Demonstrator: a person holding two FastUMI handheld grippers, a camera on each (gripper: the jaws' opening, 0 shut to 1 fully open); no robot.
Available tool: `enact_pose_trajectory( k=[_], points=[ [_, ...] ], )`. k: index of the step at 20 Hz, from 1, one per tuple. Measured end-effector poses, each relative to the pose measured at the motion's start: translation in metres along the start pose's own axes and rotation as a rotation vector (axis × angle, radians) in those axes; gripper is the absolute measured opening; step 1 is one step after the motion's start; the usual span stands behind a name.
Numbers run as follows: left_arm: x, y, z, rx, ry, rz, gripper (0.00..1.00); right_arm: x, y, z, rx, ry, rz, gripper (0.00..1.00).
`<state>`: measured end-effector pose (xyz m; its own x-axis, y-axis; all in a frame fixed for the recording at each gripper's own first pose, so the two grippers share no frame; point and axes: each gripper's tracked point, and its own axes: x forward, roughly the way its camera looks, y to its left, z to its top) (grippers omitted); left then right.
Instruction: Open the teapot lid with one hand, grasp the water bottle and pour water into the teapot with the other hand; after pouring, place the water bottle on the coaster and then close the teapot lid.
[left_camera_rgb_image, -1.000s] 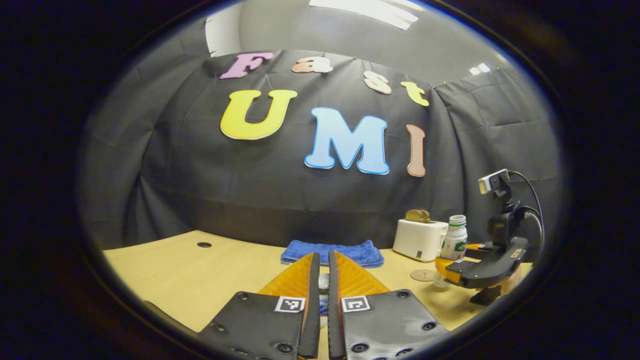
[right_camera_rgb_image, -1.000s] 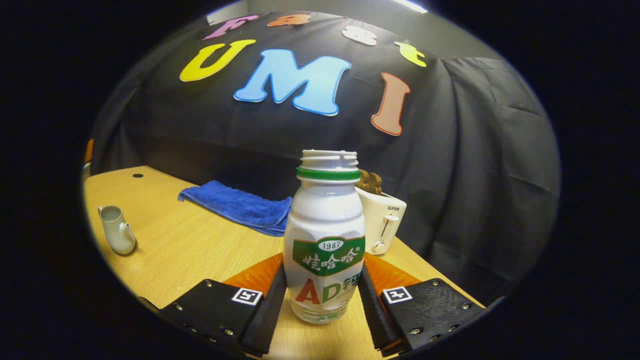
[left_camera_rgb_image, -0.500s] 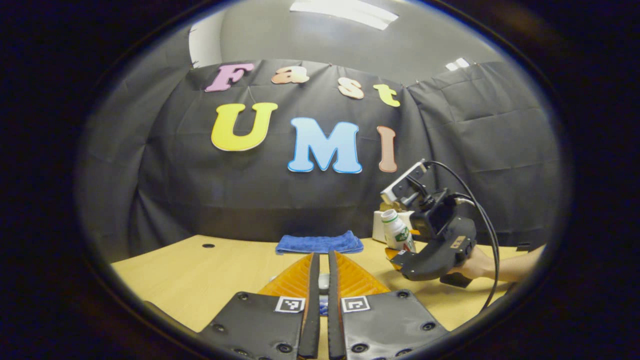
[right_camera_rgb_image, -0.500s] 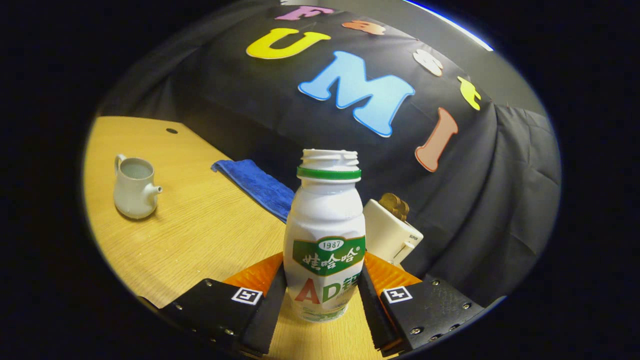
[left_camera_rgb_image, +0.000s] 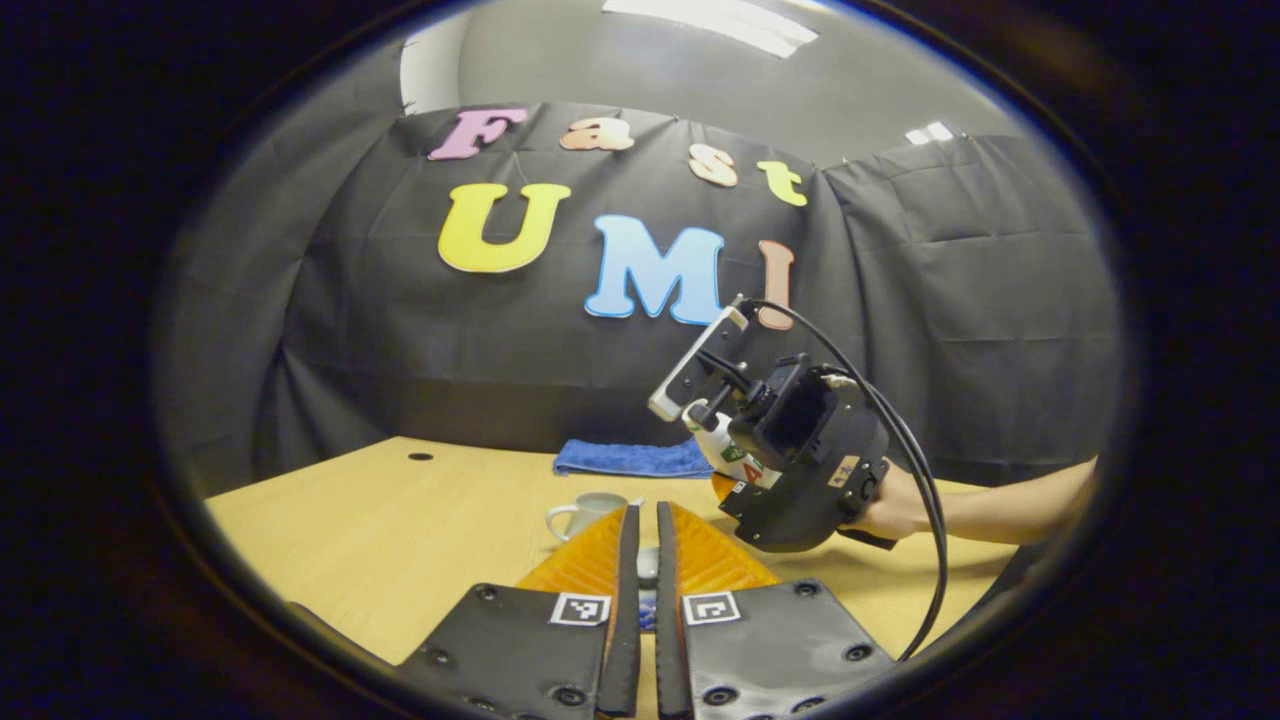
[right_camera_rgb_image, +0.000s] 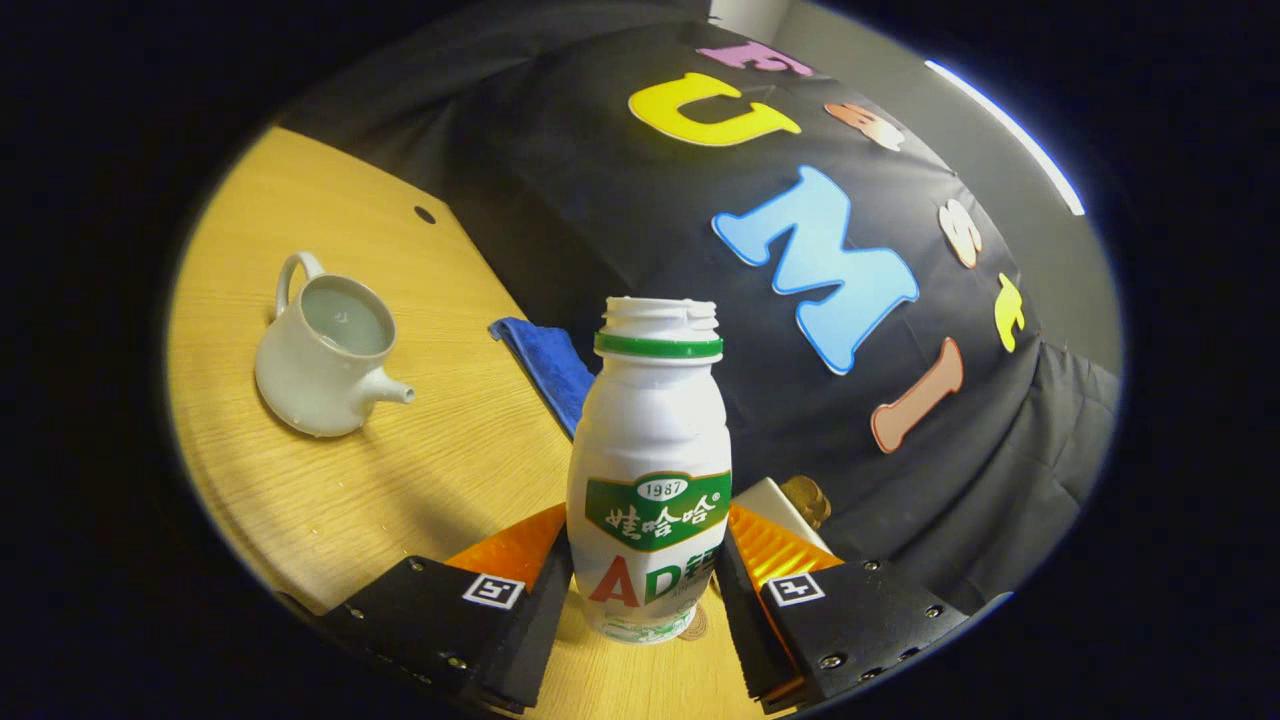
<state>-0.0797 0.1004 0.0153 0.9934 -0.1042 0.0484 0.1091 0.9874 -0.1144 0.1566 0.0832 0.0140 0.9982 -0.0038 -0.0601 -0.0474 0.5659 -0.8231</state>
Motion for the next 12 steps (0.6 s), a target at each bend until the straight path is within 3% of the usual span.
enact_pose_trajectory(
  k=[4,5,9,10,12],
  points=[
    [-0.016,0.010,-0.002,0.028,0.006,0.026,0.12,0.012,0.009,0.009,-0.231,0.000,-0.012,0.73],
    [-0.018,0.015,0.001,0.041,-0.002,0.035,0.17,0.014,0.011,0.011,-0.273,-0.002,-0.012,0.73],
    [-0.021,0.019,0.005,0.044,-0.015,0.042,0.17,0.011,0.014,0.020,-0.397,-0.027,-0.015,0.70],
    [-0.020,0.019,0.002,0.048,-0.008,0.039,0.17,0.012,0.015,0.022,-0.429,-0.037,-0.010,0.74],
    [-0.019,0.022,0.001,0.052,-0.004,0.044,0.12,0.011,0.015,0.025,-0.480,-0.051,-0.012,0.73]
  ],
)
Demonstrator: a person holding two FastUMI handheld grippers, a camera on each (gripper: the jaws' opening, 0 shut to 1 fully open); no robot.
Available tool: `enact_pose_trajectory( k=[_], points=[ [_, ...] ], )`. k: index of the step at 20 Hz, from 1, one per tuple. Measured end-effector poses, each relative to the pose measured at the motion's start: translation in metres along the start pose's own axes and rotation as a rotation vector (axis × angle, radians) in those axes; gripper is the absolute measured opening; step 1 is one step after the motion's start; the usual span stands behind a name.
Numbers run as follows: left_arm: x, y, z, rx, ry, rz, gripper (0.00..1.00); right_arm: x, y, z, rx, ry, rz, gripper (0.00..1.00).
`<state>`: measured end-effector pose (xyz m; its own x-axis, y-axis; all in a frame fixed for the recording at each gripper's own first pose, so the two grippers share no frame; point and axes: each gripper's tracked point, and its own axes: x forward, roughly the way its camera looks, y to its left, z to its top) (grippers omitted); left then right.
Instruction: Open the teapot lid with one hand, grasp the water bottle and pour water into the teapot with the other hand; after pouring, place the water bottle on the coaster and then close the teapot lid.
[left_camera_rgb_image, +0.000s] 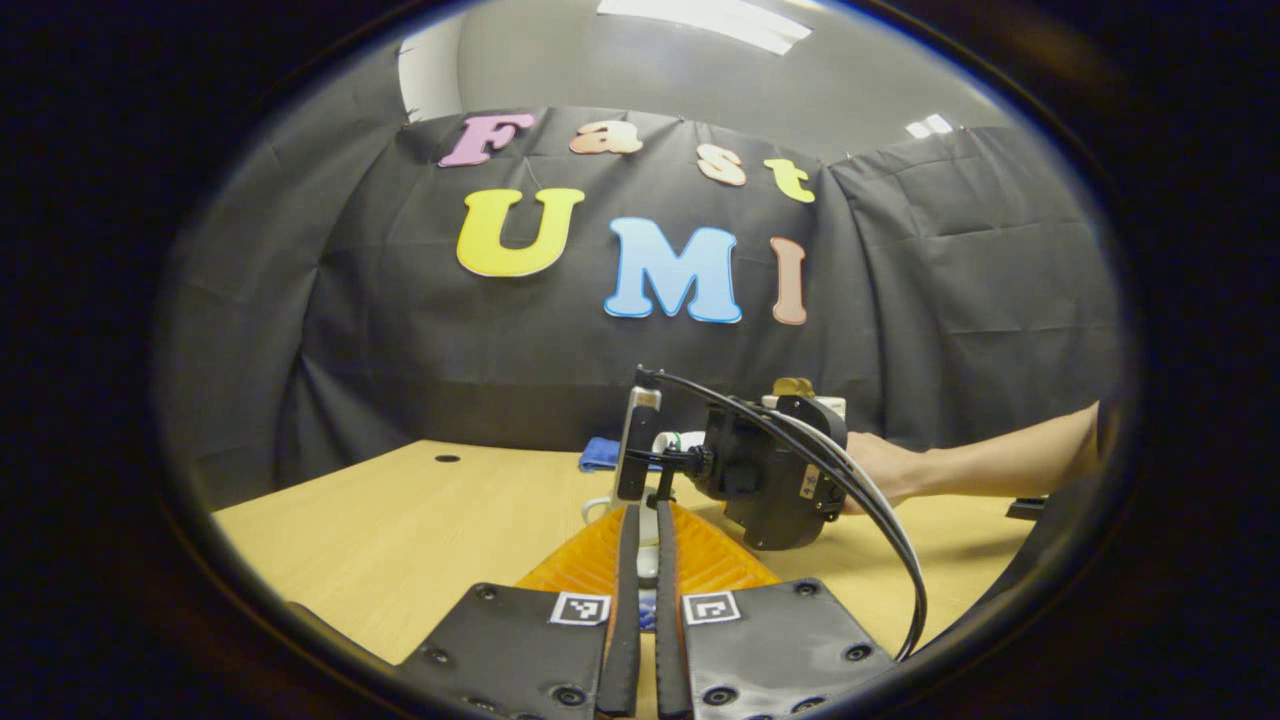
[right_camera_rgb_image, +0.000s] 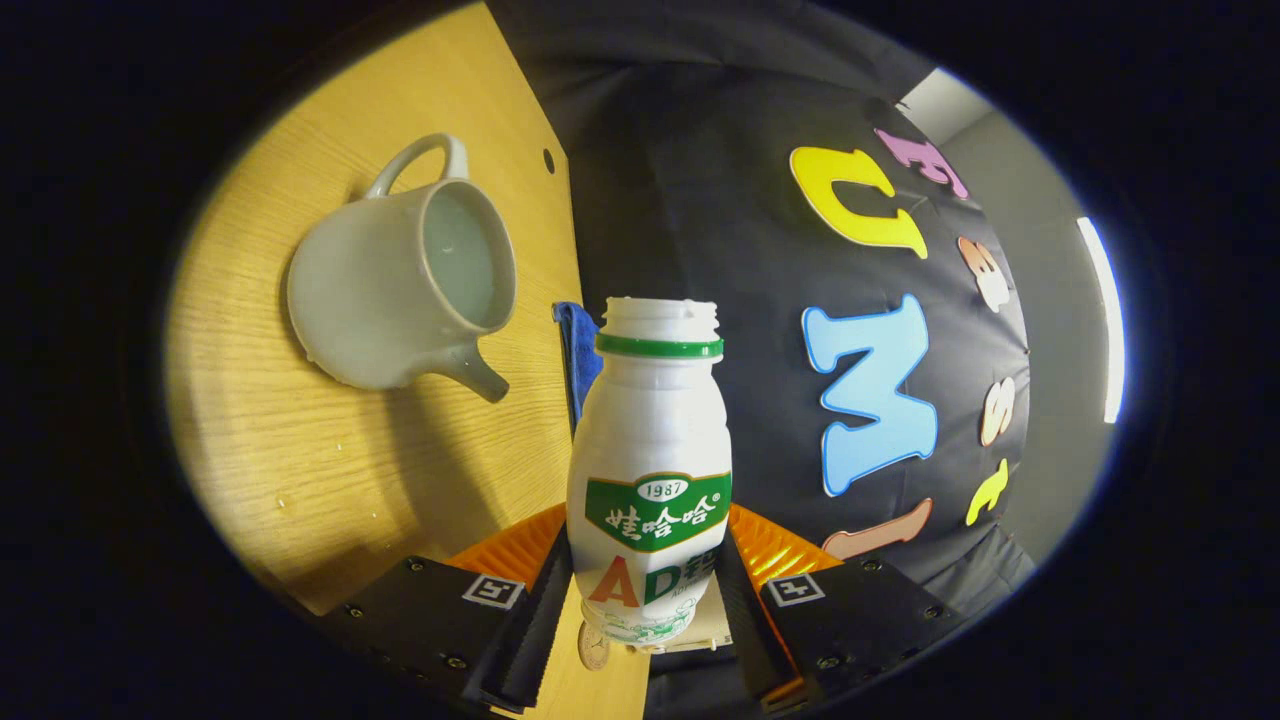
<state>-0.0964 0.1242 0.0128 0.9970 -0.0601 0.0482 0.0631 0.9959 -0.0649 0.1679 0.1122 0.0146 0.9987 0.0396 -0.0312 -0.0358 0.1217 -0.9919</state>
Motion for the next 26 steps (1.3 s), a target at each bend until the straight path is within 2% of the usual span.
enact_pose_trajectory(
  k=[6,7,8,9,12,13,19,26],
  points=[
    [0.001,0.005,0.000,0.003,-0.001,0.012,0.12,-0.006,-0.001,0.012,-0.147,-0.045,-0.052,0.73],
    [0.001,0.004,-0.001,0.003,0.004,0.009,0.17,-0.006,-0.002,0.013,-0.170,-0.048,-0.058,0.73],
    [0.000,0.004,-0.001,0.003,0.005,0.007,0.17,-0.006,-0.003,0.013,-0.187,-0.049,-0.064,0.73],
    [-0.001,0.004,0.000,0.005,0.005,0.008,0.12,-0.005,-0.002,0.014,-0.202,-0.051,-0.065,0.73],
    [-0.003,0.013,0.004,0.003,-0.008,0.023,0.12,-0.005,-0.006,0.016,-0.257,-0.063,-0.081,0.73],
    [-0.003,0.016,0.004,-0.002,-0.008,0.031,0.17,-0.005,-0.007,0.017,-0.270,-0.067,-0.089,0.73],
    [-0.002,0.022,0.001,-0.009,0.007,0.050,0.17,-0.005,-0.012,0.021,-0.373,-0.085,-0.130,0.73],
    [-0.003,0.021,0.003,-0.009,0.001,0.049,0.17,-0.006,-0.026,0.022,-0.429,-0.096,-0.155,0.73]
  ],
)
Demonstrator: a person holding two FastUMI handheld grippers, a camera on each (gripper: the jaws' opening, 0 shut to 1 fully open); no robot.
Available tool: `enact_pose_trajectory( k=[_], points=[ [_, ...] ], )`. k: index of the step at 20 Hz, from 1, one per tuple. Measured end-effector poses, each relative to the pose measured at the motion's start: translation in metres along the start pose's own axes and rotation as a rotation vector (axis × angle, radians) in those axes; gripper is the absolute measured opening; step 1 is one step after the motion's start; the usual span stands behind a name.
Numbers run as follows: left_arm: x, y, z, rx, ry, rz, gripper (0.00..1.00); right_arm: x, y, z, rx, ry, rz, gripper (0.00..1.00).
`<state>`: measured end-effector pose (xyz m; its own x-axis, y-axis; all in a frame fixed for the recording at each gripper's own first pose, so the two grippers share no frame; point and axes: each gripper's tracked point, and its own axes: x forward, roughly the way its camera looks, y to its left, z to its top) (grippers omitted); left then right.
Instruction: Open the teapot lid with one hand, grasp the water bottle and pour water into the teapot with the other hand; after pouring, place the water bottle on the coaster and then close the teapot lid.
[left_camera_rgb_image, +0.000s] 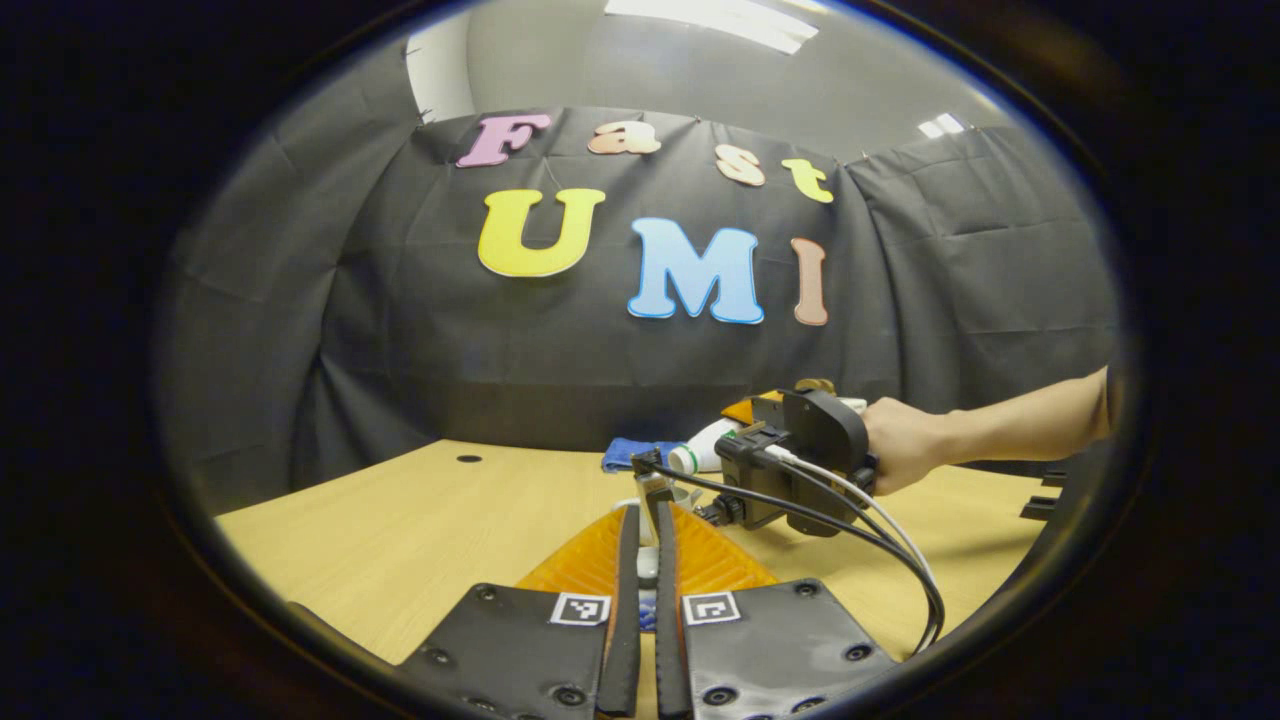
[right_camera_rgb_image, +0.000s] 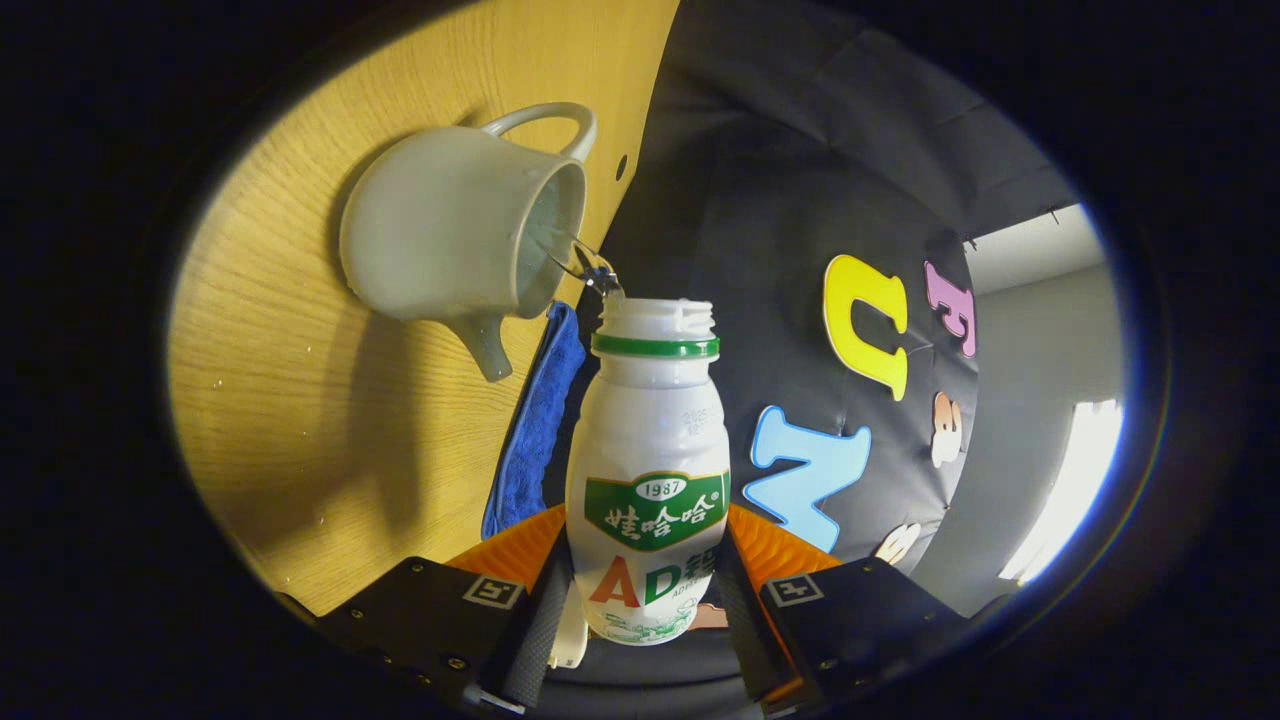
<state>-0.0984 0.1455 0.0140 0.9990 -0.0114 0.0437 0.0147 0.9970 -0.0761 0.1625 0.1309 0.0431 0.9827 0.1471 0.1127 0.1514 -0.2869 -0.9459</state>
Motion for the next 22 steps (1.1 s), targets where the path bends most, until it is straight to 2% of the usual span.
enact_pose_trajectory(
  k=[2,3,4,22],
  points=[
    [0.000,0.000,0.000,0.004,0.002,0.004,0.17,0.001,-0.004,-0.001,-0.021,-0.006,-0.013,0.73],
    [0.001,0.001,0.000,0.007,0.003,0.005,0.12,0.002,-0.006,-0.001,-0.030,-0.010,-0.020,0.73],
    [0.000,0.001,-0.001,0.007,0.004,0.004,0.17,0.003,-0.008,-0.001,-0.040,-0.013,-0.026,0.73],
    [0.000,0.002,-0.002,0.016,0.010,0.006,0.17,0.006,-0.034,0.006,-0.187,-0.057,-0.114,0.72]
  ],
)
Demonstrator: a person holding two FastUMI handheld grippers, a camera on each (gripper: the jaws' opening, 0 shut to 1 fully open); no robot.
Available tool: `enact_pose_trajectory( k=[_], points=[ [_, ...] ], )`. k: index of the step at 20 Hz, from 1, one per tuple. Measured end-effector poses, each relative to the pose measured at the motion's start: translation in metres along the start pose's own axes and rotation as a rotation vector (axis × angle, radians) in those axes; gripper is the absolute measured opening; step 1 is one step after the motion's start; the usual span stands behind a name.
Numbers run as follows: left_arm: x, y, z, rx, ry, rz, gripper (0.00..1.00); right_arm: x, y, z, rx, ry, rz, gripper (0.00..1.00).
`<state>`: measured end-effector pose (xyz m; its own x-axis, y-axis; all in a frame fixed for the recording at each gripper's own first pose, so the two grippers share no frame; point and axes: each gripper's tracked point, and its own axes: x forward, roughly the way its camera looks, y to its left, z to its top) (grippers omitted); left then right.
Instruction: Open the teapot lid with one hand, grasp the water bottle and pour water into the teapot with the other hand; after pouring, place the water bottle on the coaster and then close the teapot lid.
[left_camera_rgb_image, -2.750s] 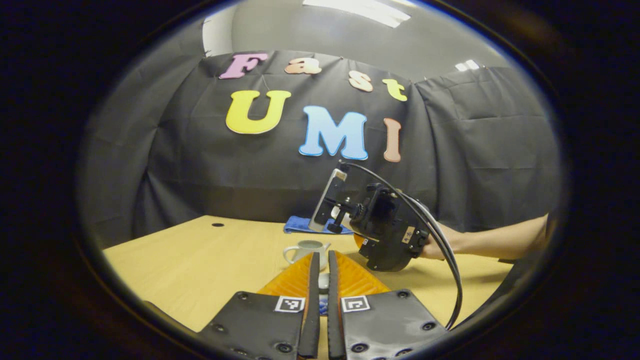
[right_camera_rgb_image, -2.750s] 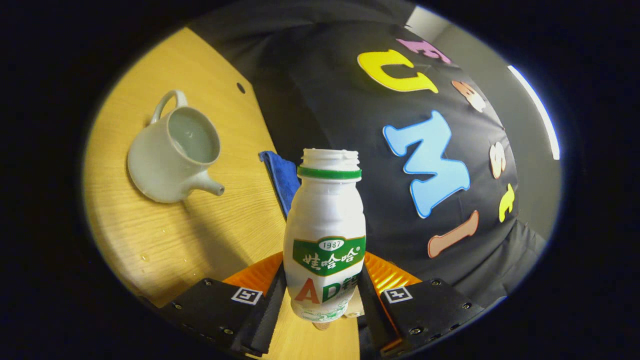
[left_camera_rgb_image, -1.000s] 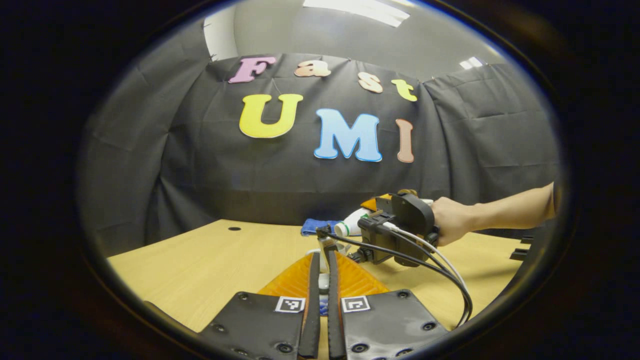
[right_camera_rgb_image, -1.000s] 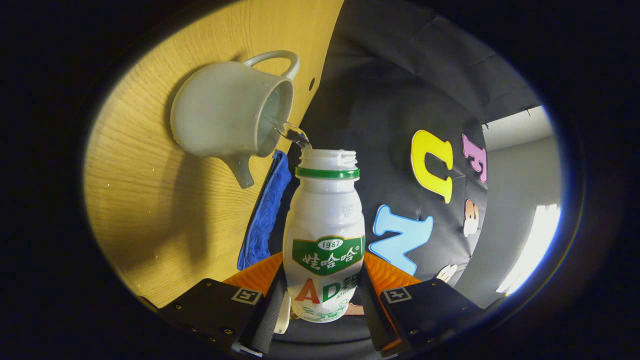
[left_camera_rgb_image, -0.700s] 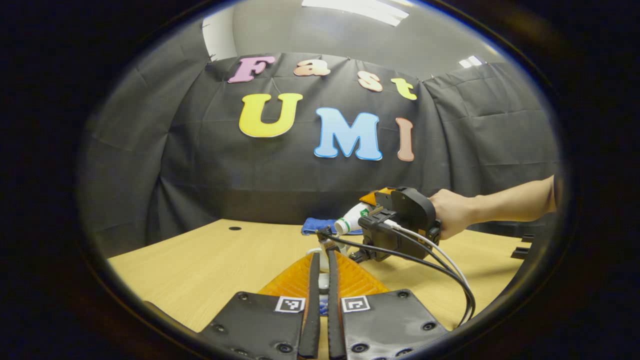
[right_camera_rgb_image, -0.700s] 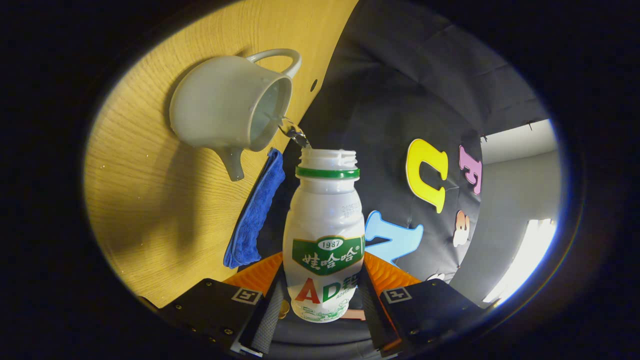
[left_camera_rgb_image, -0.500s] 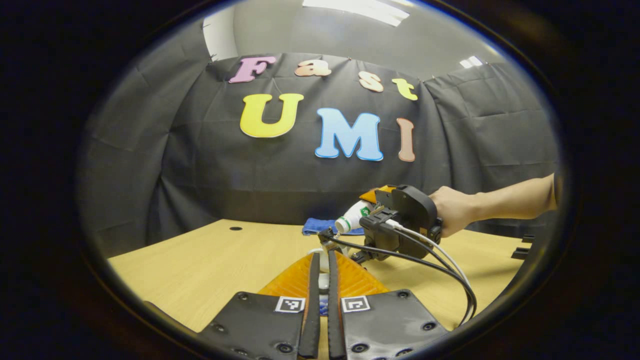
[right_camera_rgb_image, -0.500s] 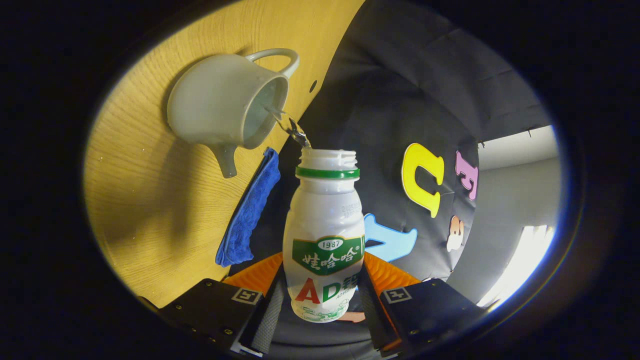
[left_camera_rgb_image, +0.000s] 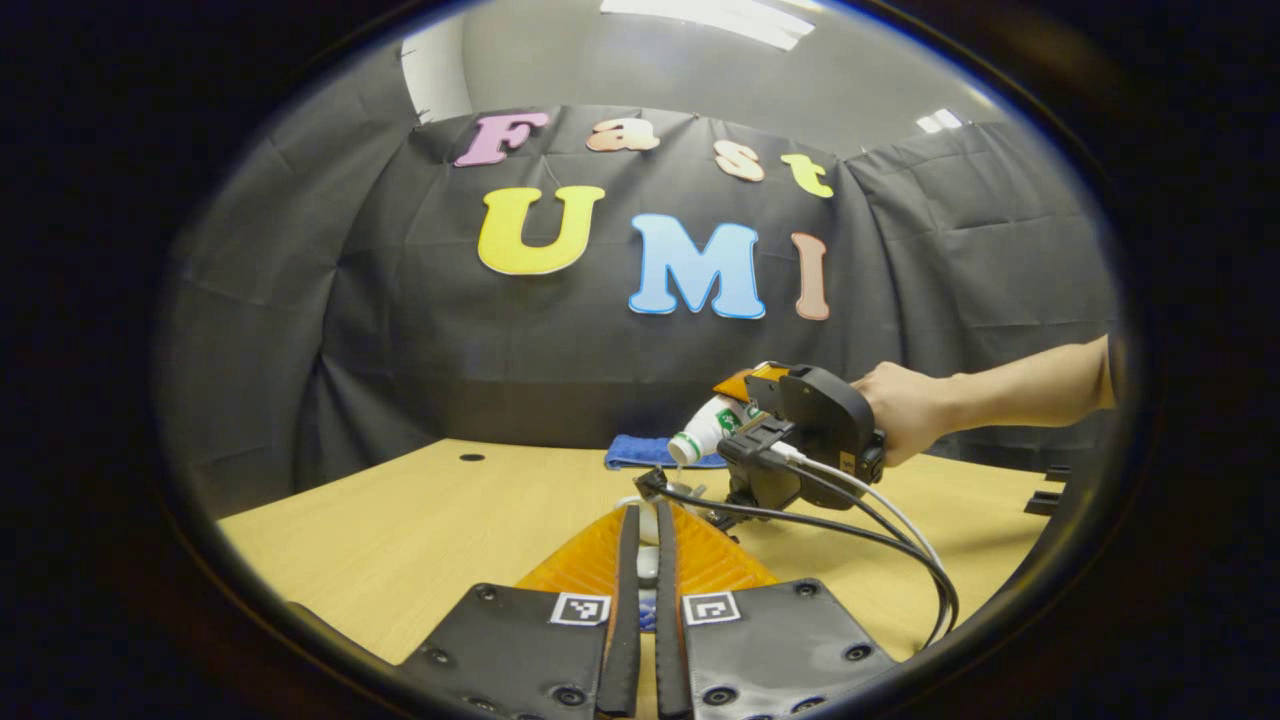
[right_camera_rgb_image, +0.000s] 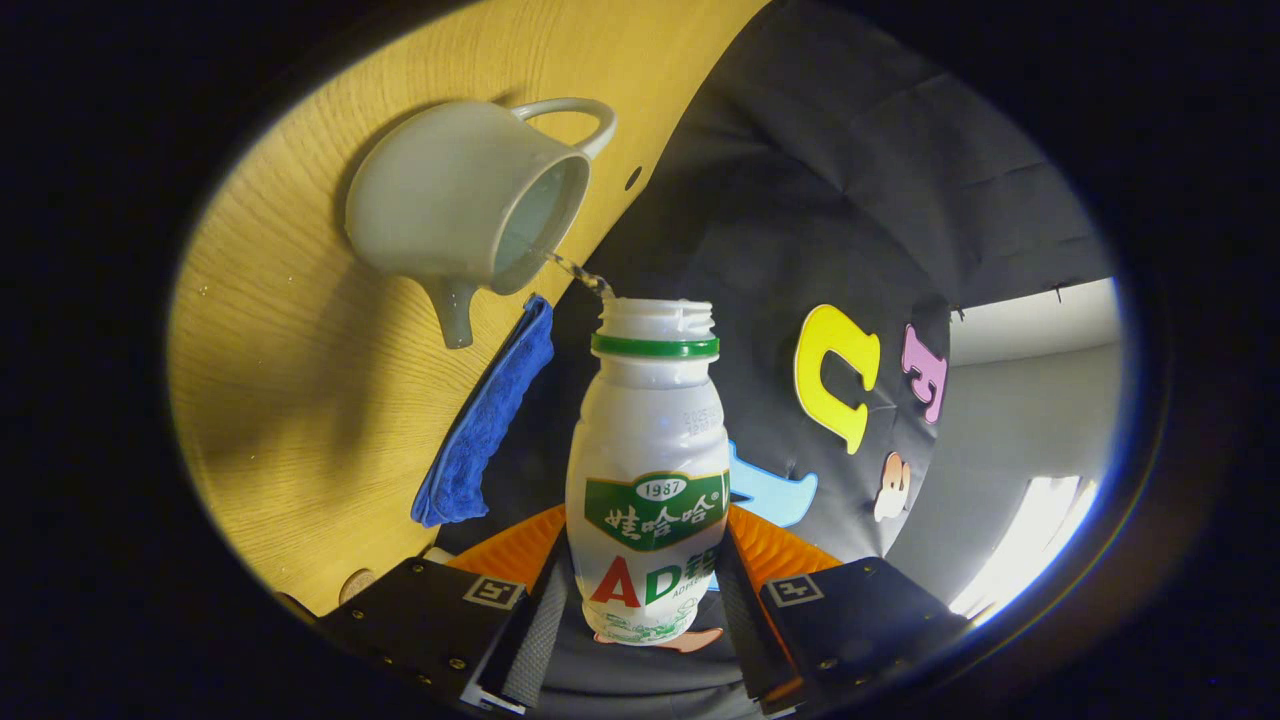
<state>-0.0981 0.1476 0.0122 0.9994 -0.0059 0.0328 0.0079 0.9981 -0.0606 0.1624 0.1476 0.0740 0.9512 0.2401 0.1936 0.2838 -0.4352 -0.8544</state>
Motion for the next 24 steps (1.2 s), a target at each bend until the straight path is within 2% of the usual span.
enact_pose_trajectory(
  k=[17,24],
  points=[
    [-0.002,0.003,0.001,0.003,0.001,0.008,0.17,-0.004,0.011,0.014,-0.035,-0.032,-0.020,0.73],
    [0.000,0.004,0.001,-0.001,0.002,0.014,0.17,-0.003,0.031,0.011,0.212,-0.007,0.097,0.73]
  ],
)
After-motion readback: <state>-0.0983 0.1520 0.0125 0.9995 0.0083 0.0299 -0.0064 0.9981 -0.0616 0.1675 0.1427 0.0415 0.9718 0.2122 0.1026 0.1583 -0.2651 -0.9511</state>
